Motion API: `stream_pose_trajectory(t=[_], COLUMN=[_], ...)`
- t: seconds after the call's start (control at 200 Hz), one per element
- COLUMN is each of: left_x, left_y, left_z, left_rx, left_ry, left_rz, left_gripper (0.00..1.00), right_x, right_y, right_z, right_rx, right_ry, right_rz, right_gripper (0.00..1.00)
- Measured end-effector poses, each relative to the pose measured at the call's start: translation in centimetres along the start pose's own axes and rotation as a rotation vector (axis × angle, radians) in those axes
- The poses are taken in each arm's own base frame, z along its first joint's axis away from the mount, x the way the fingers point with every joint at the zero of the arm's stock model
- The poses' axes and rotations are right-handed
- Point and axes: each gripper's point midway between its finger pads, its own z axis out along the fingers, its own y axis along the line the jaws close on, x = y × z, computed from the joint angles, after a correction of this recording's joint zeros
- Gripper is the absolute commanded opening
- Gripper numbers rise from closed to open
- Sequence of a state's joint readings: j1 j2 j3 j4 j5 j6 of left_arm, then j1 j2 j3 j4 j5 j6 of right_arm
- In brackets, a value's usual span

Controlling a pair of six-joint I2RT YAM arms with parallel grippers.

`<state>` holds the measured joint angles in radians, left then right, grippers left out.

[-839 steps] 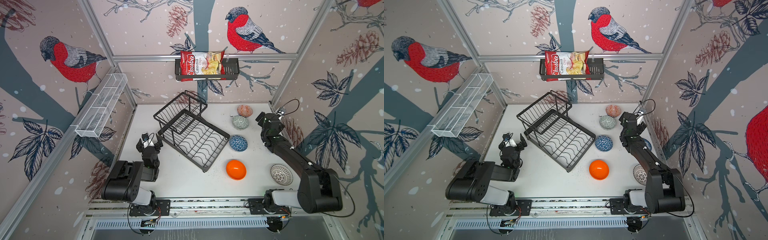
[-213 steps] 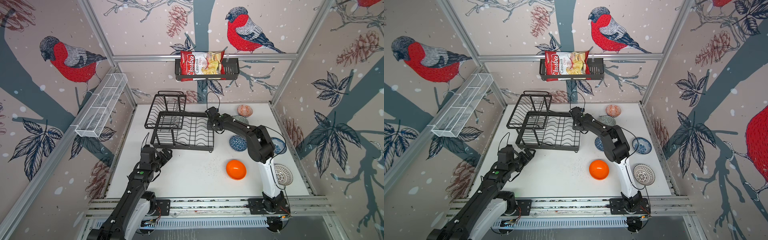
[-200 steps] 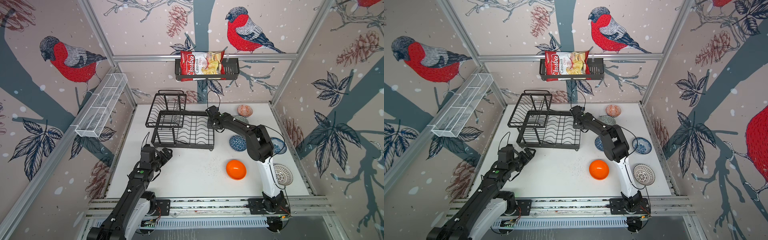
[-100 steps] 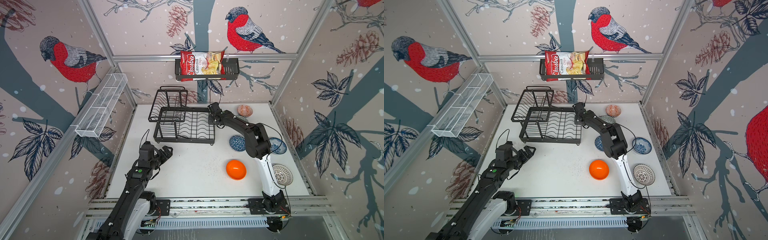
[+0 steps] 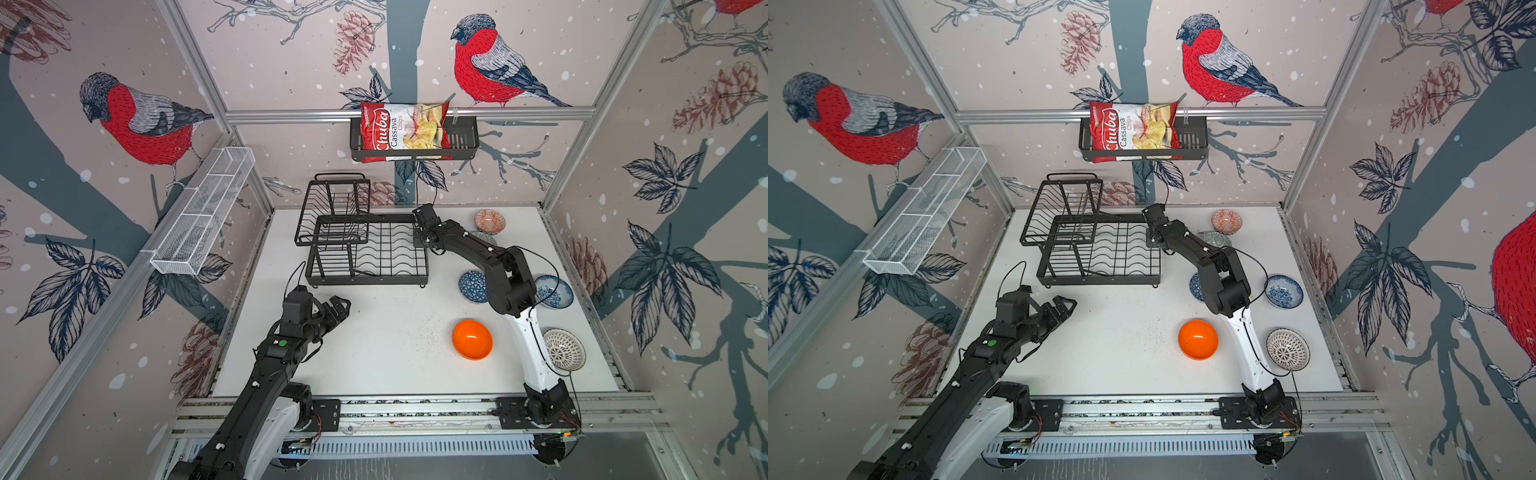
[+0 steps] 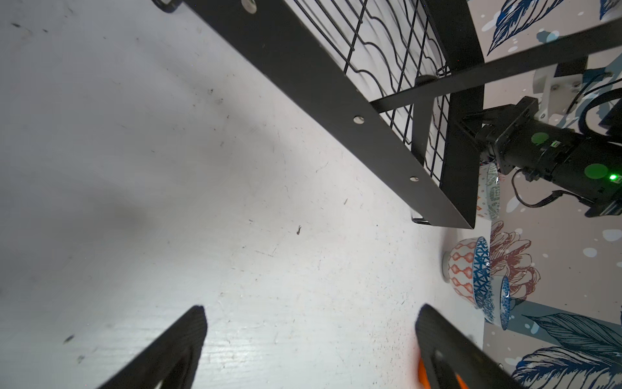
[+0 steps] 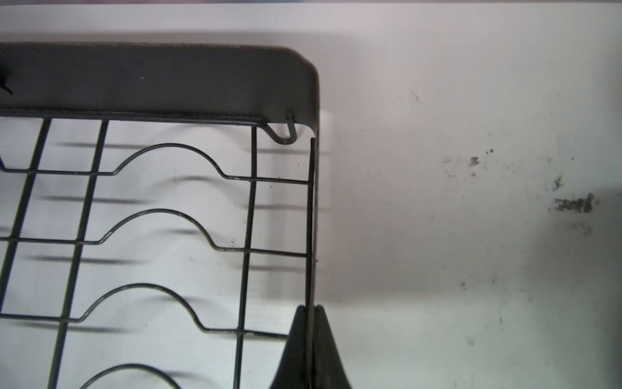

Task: Load the bowls into the dish rack
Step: 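Grip the rack edge with the right gripper and drag it farther from the robot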

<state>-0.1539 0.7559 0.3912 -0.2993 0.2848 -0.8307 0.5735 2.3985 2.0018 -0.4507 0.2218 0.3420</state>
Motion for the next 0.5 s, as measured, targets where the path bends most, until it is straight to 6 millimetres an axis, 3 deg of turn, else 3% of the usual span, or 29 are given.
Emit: stream_pose_trajectory(t=[0.205, 0.36, 0.5], left_x=[0.2, -0.3, -0.4], left_y=[0.1, -1.1, -1.8], left_z=[0.4, 0.5, 0.9], left_rx=[-0.012, -0.006, -0.008], left_ry=[0.022, 0.031, 0.053], left_rz=[-0.006, 0.009, 0.027], left_gripper=[0.97, 0.97, 0.97], right_x=[-0.2, 0.3, 0.5], right_y=[-1.5, -3.2, -3.6], right_z=[0.0, -0.4, -0.5], right_rx=[-0.006, -0.013, -0.005], right_ry=[0.009, 0.031, 0.029], right_rz=[-0.052, -0.072, -0.081], right_gripper=[0.03, 0.03, 0.08])
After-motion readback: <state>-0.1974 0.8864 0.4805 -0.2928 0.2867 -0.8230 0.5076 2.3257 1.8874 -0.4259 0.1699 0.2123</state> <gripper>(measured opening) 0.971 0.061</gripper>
